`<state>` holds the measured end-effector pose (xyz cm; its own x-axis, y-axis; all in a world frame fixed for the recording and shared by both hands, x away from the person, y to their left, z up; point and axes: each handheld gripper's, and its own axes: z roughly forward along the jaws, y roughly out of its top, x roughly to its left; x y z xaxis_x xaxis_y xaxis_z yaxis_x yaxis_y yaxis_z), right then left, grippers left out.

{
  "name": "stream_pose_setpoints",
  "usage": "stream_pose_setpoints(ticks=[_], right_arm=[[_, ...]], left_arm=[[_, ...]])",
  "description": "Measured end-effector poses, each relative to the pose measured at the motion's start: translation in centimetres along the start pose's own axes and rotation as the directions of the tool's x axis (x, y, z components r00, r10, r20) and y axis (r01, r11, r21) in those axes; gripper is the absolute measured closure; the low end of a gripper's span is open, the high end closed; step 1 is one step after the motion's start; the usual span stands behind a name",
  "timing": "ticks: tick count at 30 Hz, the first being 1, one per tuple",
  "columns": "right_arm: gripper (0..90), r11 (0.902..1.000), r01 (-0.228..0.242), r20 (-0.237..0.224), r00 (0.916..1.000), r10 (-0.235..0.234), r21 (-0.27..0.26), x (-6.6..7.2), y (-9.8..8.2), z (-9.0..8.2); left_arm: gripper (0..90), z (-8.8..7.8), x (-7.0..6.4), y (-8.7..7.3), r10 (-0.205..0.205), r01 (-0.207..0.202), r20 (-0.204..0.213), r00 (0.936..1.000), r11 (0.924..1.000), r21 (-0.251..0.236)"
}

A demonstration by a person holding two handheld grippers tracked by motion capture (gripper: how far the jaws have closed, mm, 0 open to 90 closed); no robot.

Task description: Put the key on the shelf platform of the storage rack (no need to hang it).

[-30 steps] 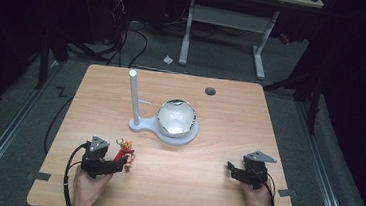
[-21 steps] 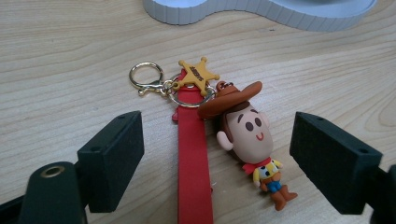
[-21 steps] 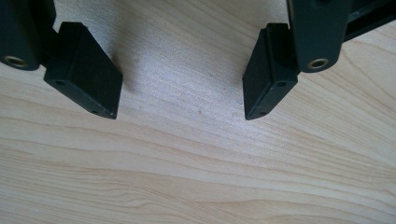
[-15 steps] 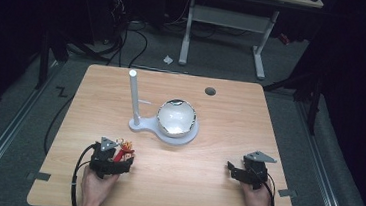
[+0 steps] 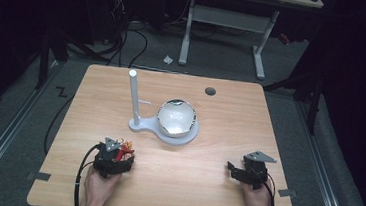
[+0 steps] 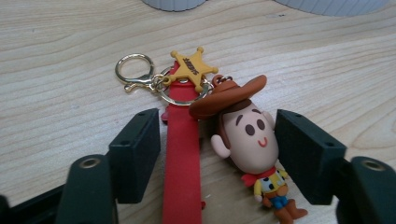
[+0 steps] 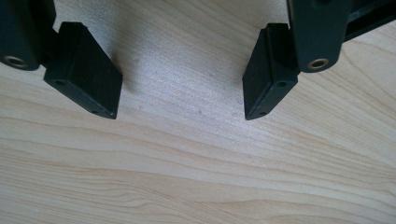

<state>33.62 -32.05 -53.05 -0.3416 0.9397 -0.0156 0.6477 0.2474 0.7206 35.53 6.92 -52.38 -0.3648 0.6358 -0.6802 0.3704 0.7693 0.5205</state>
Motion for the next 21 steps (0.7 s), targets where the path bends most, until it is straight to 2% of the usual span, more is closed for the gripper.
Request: stream_pose_setpoints(ticks=[4, 6, 8, 9, 11, 12, 13, 14, 18, 19, 21], right_arm=[[28.9, 1.0, 0.004, 0.0, 1.0, -0.004, -0.001, 0.0, 0.0, 0.0], [28.9, 1.0, 0.0, 0.0, 1.0, 0.0, 0.0, 0.0, 0.0, 0.0], [28.9, 1.0, 0.004, 0.0, 1.0, -0.004, -0.001, 0.0, 0.0, 0.0], [28.9, 1.0, 0.004, 0.0, 1.0, -0.004, -0.001, 0.0, 0.0, 0.0], [28.9, 1.0, 0.004, 0.0, 1.0, -0.004, -0.001, 0.0, 0.0, 0.0], [28.9, 1.0, 0.0, 0.0, 1.0, 0.0, 0.0, 0.0, 0.0, 0.0], [28.9, 1.0, 0.004, 0.0, 1.0, -0.004, -0.001, 0.0, 0.0, 0.0], [28.9, 1.0, 0.0, 0.0, 1.0, 0.0, 0.0, 0.0, 0.0, 0.0], [28.9, 1.0, 0.003, 0.0, 1.0, -0.003, -0.001, 0.0, 0.0, 0.0], [28.9, 1.0, 0.004, 0.0, 1.0, -0.004, -0.001, 0.0, 0.0, 0.0], [28.9, 1.0, 0.0, 0.0, 1.0, 0.0, 0.0, 0.0, 0.0, 0.0]], left_arm=[[50.1, -0.1, 0.1, -0.2, 0.024, -0.024, -0.006, 0.9997, 0.9997, -0.01], [50.9, -0.1, 0.1, 0.0, 0.029, -0.029, -0.007, 0.9996, 0.9995, -0.009], [51.9, -0.1, 0.0, 0.0, 0.012, -0.012, -0.013, 0.9998, 0.9999, -0.003], [52.4, -0.2, 0.1, 0.0, 0.024, -0.024, -0.003, 0.9997, 0.9997, -0.004], [55.4, -0.4, 0.1, 0.2, 0.019, -0.019, 0.014, 0.9997, 0.9998, -0.008], [58.8, -0.6, 0.0, 0.5, 0.002, -0.002, 0.014, 0.9999, 0.9999, -0.014], [60.7, -0.5, 0.1, 0.7, 0.004, -0.004, 0.011, 0.9999, 1.0, -0.006], [60.8, -0.5, 0.2, 0.9, -0.006, 0.006, 0.013, 0.9999, 1.0, 0.005], [61.1, -0.6, 0.1, 0.8, 0.013, -0.013, 0.016, 0.9998, 0.9999, 0.0], [61.1, -0.7, 0.0, 0.8, 0.004, -0.004, 0.016, 0.9999, 1.0, 0.003], [61.2, -0.9, 0.1, 1.0, 0.024, -0.024, 0.032, 0.9992, 0.9997, -0.004]])
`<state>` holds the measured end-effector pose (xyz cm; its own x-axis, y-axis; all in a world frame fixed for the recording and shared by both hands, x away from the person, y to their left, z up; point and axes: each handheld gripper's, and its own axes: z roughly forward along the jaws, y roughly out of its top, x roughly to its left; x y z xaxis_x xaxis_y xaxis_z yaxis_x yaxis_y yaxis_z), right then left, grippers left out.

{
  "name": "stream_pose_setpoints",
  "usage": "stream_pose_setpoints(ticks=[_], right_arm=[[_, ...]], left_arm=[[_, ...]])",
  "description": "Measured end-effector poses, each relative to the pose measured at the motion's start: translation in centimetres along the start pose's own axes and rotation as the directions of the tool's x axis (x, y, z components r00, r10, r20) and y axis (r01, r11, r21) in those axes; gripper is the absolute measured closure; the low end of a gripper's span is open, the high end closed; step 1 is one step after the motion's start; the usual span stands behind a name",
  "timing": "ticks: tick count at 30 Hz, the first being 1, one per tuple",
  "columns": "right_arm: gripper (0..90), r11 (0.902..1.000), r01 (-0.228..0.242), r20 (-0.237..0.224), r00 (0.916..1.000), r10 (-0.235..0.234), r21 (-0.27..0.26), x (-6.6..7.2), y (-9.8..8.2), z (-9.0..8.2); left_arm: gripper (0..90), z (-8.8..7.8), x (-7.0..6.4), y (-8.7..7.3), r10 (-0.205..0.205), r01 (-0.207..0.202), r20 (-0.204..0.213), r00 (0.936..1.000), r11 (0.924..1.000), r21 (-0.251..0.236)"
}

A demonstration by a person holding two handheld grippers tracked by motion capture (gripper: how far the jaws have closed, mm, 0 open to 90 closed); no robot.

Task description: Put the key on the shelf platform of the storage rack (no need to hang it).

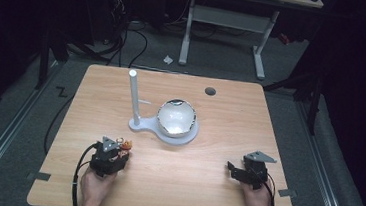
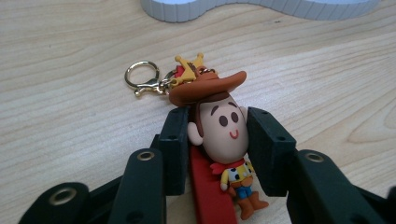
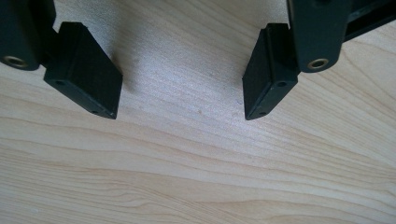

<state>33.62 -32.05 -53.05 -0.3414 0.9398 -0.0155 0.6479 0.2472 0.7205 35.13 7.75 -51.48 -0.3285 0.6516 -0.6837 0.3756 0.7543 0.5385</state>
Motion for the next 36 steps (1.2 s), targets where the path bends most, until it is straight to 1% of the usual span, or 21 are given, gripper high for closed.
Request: stream_pose_setpoints(ticks=[1, 2, 5, 6, 7, 8, 9, 10, 13, 16, 17, 21, 22, 23, 25, 27, 29, 32, 33, 34, 36], right_arm=[[28.9, 1.0, 0.004, 0.0, 1.0, -0.004, -0.001, 0.0, 0.0, 0.0], [28.9, 1.0, 0.0, 0.0, 1.0, 0.0, 0.0, 0.0, 0.0, 0.0], [28.9, 1.0, 0.0, 0.0, 1.0, 0.0, 0.0, 0.0, 0.0, 0.0], [28.9, 1.0, 0.0, 0.0, 1.0, 0.0, 0.0, 0.0, 0.0, 0.0], [28.9, 1.0, 0.004, 0.0, 1.0, -0.004, -0.001, 0.0, 0.0, 0.0], [28.9, 1.0, 0.0, 0.0, 1.0, 0.0, 0.0, 0.0, 0.0, 0.0], [28.9, 1.0, 0.0, 0.0, 1.0, 0.0, 0.0, 0.0, 0.0, 0.0], [28.9, 1.0, 0.002, 0.0, 1.0, -0.002, 0.0, 0.0, 0.0, 0.0], [28.9, 1.0, 0.002, 0.0, 1.0, -0.002, 0.0, 0.0, 0.0, 0.0], [28.9, 1.0, 0.001, 0.0, 1.0, -0.001, 0.0, 0.0, 0.0, 0.0], [28.9, 1.0, 0.006, 0.0, 1.0, -0.006, -0.002, 0.0, 0.0, 0.0], [28.9, 1.0, 0.005, -0.001, 1.0, -0.005, -0.001, 0.0, 0.0, 0.0], [28.9, 1.0, 0.006, -0.001, 1.0, -0.006, -0.002, -0.1, 0.0, 0.0], [28.9, 1.0, 0.001, 0.0, 1.0, -0.001, 0.0, 0.0, 0.0, 0.0], [28.9, 1.0, 0.0, 0.0, 1.0, 0.0, 0.0, 0.0, 0.0, 0.0], [28.9, 1.0, 0.0, 0.0, 1.0, 0.0, 0.0, 0.0, 0.0, 0.0], [28.9, 1.0, 0.0, 0.0, 1.0, 0.0, 0.0, 0.0, 0.0, 0.0], [28.9, 1.0, 0.0, 0.0, 1.0, 0.0, 0.0, 0.0, 0.0, 0.0], [28.9, 1.0, 0.006, -0.001, 1.0, -0.006, -0.002, -0.1, 0.0, 0.0], [28.9, 1.0, 0.0, 0.0, 1.0, 0.0, 0.0, 0.0, 0.0, 0.0], [28.9, 1.0, 0.006, -0.001, 1.0, -0.006, -0.002, 0.0, 0.0, 0.0]], left_arm=[[61.2, -0.1, -0.1, 0.1, -0.016, 0.016, -0.001, 0.9999, 0.9999, -0.002], [61.3, -0.3, -0.2, 0.3, -0.014, 0.014, 0.005, 0.9999, 0.9999, 0.0], [61.3, -1.0, -0.6, 0.7, -0.012, 0.012, 0.031, 0.9994, 0.9997, -0.02], [61.4, -1.0, -0.6, 0.7, -0.012, 0.012, 0.031, 0.9994, 0.9997, -0.02], [61.4, -1.6, -0.9, 1.1, -0.027, 0.028, 0.044, 0.9987, 0.9993, -0.024], [61.4, -1.8, -1.0, 1.3, -0.016, 0.018, 0.056, 0.9983, 0.9994, -0.03], [61.4, -2.1, -1.1, 1.5, -0.019, 0.021, 0.061, 0.998, 0.9992, -0.034], [61.4, -2.3, -1.3, 1.8, -0.025, 0.027, 0.068, 0.9974, 0.9992, -0.03], [61.4, -3.0, -1.7, 2.8, -0.062, 0.062, 0.089, 0.9941, 0.998, -0.005], [61.4, -3.6, -2.2, 3.5, -0.052, 0.053, 0.106, 0.993, 0.9986, -0.004], [61.4, -3.8, -2.2, 3.7, -0.038, 0.039, 0.115, 0.9926, 0.9992, -0.004], [61.5, -4.7, -2.9, 4.6, -0.048, 0.047, 0.138, 0.9893, 0.9988, 0.01], [61.5, -4.9, -3.2, 4.7, -0.058, 0.057, 0.141, 0.9884, 0.9983, 0.012], [61.5, -5.1, -3.3, 4.9, -0.05, 0.047, 0.153, 0.987, 0.9987, 0.02], [61.5, -5.6, -3.6, 5.2, -0.054, 0.049, 0.17, 0.9839, 0.9983, 0.033], [61.5, -6.2, -4.1, 5.5, -0.077, 0.069, 0.187, 0.9794, 0.9964, 0.051], [61.5, -6.7, -4.4, 5.8, -0.078, 0.066, 0.209, 0.9748, 0.9958, 0.063], [61.5, -7.3, -5.0, 6.2, -0.096, 0.08, 0.221, 0.9706, 0.9936, 0.079], [61.5, -7.6, -5.1, 6.3, -0.093, 0.075, 0.231, 0.9686, 0.9936, 0.084], [61.5, -7.7, -5.2, 6.4, -0.086, 0.067, 0.238, 0.9674, 0.994, 0.086], [61.5, -8.0, -5.6, 6.5, -0.091, 0.07, 0.242, 0.9661, 0.9933, 0.092]])
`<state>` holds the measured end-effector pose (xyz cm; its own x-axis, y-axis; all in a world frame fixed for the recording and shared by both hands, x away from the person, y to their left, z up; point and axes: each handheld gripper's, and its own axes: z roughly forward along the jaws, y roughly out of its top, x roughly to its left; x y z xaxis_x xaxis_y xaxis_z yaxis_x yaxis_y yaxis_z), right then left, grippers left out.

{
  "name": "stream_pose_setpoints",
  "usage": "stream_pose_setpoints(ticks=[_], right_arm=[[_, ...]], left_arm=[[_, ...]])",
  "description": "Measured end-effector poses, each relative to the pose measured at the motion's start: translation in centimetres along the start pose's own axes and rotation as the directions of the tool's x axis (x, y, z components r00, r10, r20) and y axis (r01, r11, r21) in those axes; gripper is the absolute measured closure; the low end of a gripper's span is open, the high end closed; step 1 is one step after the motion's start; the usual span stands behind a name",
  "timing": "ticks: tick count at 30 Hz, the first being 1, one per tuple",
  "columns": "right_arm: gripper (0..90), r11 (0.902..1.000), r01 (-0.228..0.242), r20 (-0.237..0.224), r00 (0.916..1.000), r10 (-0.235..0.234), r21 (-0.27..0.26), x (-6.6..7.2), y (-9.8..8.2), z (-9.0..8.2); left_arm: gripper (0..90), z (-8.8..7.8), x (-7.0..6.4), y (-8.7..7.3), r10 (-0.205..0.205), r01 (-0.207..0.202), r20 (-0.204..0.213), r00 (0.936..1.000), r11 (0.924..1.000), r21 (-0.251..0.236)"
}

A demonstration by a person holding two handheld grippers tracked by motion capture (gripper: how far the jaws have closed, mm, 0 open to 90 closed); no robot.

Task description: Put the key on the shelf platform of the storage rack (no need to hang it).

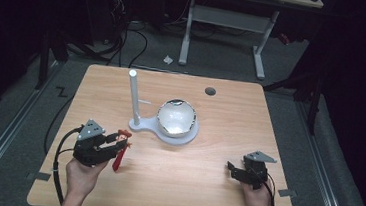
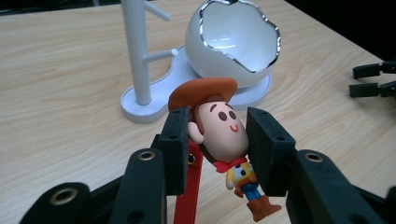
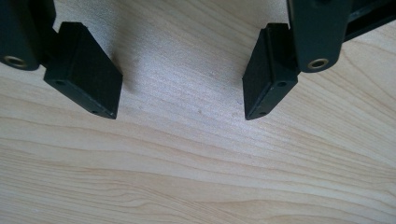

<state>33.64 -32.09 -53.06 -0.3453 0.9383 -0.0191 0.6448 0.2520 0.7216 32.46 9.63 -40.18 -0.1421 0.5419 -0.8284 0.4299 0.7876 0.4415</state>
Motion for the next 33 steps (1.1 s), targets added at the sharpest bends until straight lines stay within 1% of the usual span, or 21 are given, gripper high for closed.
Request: stream_pose_setpoints(ticks=[2, 3, 5, 8, 12, 13, 16, 18, 21, 24, 25, 26, 27, 30, 31, 32, 33], right_arm=[[28.9, 1.0, 0.0, 0.0, 1.0, 0.0, 0.0, 0.0, 0.0, 0.0], [28.9, 1.0, 0.0, 0.0, 1.0, 0.0, 0.0, 0.0, 0.0, 0.0], [28.9, 1.0, 0.0, 0.0, 1.0, 0.0, 0.0, 0.0, 0.0, 0.0], [28.9, 1.0, 0.0, 0.0, 1.0, 0.0, 0.0, 0.0, 0.0, 0.0], [28.9, 1.0, 0.0, 0.0, 1.0, 0.0, 0.0, 0.0, 0.0, 0.0], [28.9, 1.0, -0.005, 0.0, 1.0, 0.005, 0.001, 0.0, 0.0, 0.0], [28.9, 1.0, 0.0, 0.0, 1.0, 0.0, 0.0, 0.0, 0.0, 0.0], [28.9, 1.0, 0.0, 0.0, 1.0, 0.0, 0.0, 0.0, 0.0, 0.0], [28.9, 1.0, 0.0, 0.0, 1.0, 0.0, 0.0, 0.0, 0.0, 0.0], [28.9, 1.0, 0.0, 0.0, 1.0, 0.0, 0.0, 0.0, 0.0, 0.0], [28.9, 1.0, 0.0, 0.0, 1.0, 0.0, 0.0, 0.0, 0.0, 0.0], [28.9, 1.0, 0.0, 0.0, 1.0, 0.0, 0.0, 0.0, 0.0, 0.0], [28.9, 1.0, 0.0, 0.0, 1.0, 0.0, 0.0, 0.0, 0.0, 0.0], [28.9, 1.0, -0.001, -0.001, 1.0, 0.001, 0.0, 0.0, 0.0, 0.0], [28.9, 1.0, -0.001, -0.001, 1.0, 0.001, 0.0, 0.0, 0.0, 0.0], [28.9, 1.0, -0.001, -0.002, 1.0, 0.001, 0.001, 0.0, 0.0, 0.0], [28.9, 1.0, -0.001, -0.002, 1.0, 0.001, 0.001, 0.0, 0.0, 0.0]], left_arm=[[61.6, -0.1, -0.4, 0.1, 0.003, -0.003, 0.01, 0.9999, 1.0, 0.007], [61.5, -0.1, -0.5, 0.1, 0.011, -0.011, 0.016, 0.9998, 0.9999, 0.012], [61.6, -0.2, -0.9, 0.2, 0.003, -0.003, 0.022, 0.9997, 0.9997, 0.022], [61.6, -0.3, -1.5, 0.3, 0.013, -0.014, 0.041, 0.9991, 0.9994, 0.033], [61.5, -0.3, -2.4, 0.3, 0.019, -0.022, 0.054, 0.9984, 0.9988, 0.044], [61.6, -0.3, -2.6, 0.3, 0.027, -0.03, 0.059, 0.9979, 0.9984, 0.048], [61.6, -0.2, -3.3, 0.4, 0.023, -0.026, 0.059, 0.998, 0.9978, 0.06], [61.5, -0.1, -3.7, 0.5, 0.024, -0.029, 0.067, 0.9974, 0.997, 0.072], [61.6, 0.0, -4.5, 0.6, 0.014, -0.022, 0.078, 0.9969, 0.9953, 0.094], [61.6, 0.1, -5.2, 0.7, 0.036, -0.045, 0.09, 0.9953, 0.9934, 0.106], [61.6, 0.1, -5.5, 0.6, 0.029, -0.038, 0.089, 0.9957, 0.9931, 0.111], [61.7, 0.1, -5.8, 0.6, 0.047, -0.059, 0.099, 0.994, 0.9911, 0.119], [61.7, 0.2, -6.0, 0.5, 0.053, -0.065, 0.101, 0.9935, 0.99, 0.125], [61.7, 0.4, -6.9, 0.4, 0.059, -0.073, 0.105, 0.9927, 0.9885, 0.133], [61.7, 0.5, -7.1, 0.3, 0.066, -0.08, 0.111, 0.9917, 0.9877, 0.134], [61.8, 0.6, -7.4, 0.3, 0.075, -0.092, 0.12, 0.9899, 0.9852, 0.144], [61.8, 0.7, -7.7, 0.3, 0.067, -0.085, 0.121, 0.9903, 0.9856, 0.146]])
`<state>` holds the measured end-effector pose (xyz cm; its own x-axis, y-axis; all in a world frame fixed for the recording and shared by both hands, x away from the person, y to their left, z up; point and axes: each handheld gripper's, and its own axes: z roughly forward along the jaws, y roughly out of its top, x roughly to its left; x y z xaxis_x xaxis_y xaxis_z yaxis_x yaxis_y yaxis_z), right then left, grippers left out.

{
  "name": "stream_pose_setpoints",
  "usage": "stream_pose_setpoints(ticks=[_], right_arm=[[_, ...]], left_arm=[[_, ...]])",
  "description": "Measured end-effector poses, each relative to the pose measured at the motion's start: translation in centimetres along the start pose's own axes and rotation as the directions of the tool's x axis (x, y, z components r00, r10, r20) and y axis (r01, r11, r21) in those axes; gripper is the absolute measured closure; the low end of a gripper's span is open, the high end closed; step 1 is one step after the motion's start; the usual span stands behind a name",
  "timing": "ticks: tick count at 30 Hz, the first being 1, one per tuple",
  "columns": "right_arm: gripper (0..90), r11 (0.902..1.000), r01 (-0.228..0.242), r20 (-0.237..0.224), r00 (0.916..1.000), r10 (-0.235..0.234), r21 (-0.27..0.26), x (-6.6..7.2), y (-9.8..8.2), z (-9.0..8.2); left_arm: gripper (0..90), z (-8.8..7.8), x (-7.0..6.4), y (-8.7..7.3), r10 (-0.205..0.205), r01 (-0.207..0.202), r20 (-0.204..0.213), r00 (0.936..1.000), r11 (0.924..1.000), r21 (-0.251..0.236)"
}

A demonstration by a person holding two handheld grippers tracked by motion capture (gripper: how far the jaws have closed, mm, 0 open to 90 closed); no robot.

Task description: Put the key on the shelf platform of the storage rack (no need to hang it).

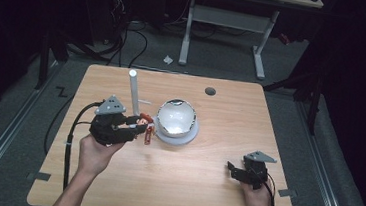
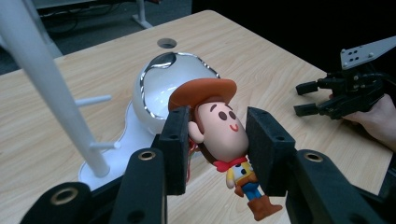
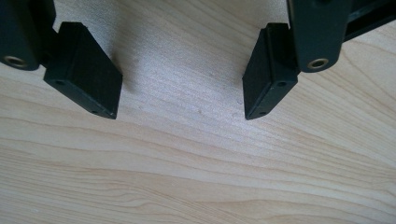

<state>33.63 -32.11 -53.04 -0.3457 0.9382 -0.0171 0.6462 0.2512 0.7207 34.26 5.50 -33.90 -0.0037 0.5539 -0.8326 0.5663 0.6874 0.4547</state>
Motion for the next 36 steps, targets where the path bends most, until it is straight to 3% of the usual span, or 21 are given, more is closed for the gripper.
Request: stream_pose_setpoints(ticks=[10, 15, 19, 25, 26, 27, 36], right_arm=[[28.8, 1.0, -0.004, 0.005, 1.0, 0.004, 0.001, 0.0, 0.0, 0.0], [28.8, 1.0, -0.004, 0.005, 1.0, 0.004, 0.001, 0.0, 0.0, 0.0], [28.8, 1.0, -0.004, 0.006, 1.0, 0.004, 0.001, 0.0, 0.0, 0.0], [28.8, 1.0, -0.003, 0.006, 1.0, 0.003, 0.001, 0.0, 0.0, 0.0], [28.8, 1.0, -0.004, 0.006, 1.0, 0.004, 0.001, 0.0, 0.0, 0.0], [28.8, 1.0, -0.003, 0.006, 1.0, 0.003, 0.001, 0.0, 0.0, 0.0], [28.8, 1.0, -0.003, 0.006, 1.0, 0.003, 0.001, 0.0, 0.0, 0.0]], left_arm=[[61.8, 1.0, -2.3, 0.4, 0.0, -0.003, 0.055, 0.9985, 0.9985, 0.056], [61.8, 2.0, -3.3, 1.1, -0.013, 0.009, 0.066, 0.9977, 0.9974, 0.072], [61.8, 2.8, -4.2, 1.6, -0.05, 0.042, 0.075, 0.996, 0.9946, 0.095], [61.8, 4.5, -5.1, 1.4, -0.033, 0.024, 0.092, 0.9952, 0.9947, 0.1], [61.8, 4.7, -5.3, 1.2, -0.045, 0.036, 0.087, 0.9952, 0.9944, 0.1], [61.8, 5.0, -5.3, 1.1, -0.022, 0.013, 0.098, 0.9949, 0.9953, 0.096], [61.8, 7.2, -5.5, 0.5, -0.005, -0.002, 0.075, 0.9972, 0.9952, 0.098]])
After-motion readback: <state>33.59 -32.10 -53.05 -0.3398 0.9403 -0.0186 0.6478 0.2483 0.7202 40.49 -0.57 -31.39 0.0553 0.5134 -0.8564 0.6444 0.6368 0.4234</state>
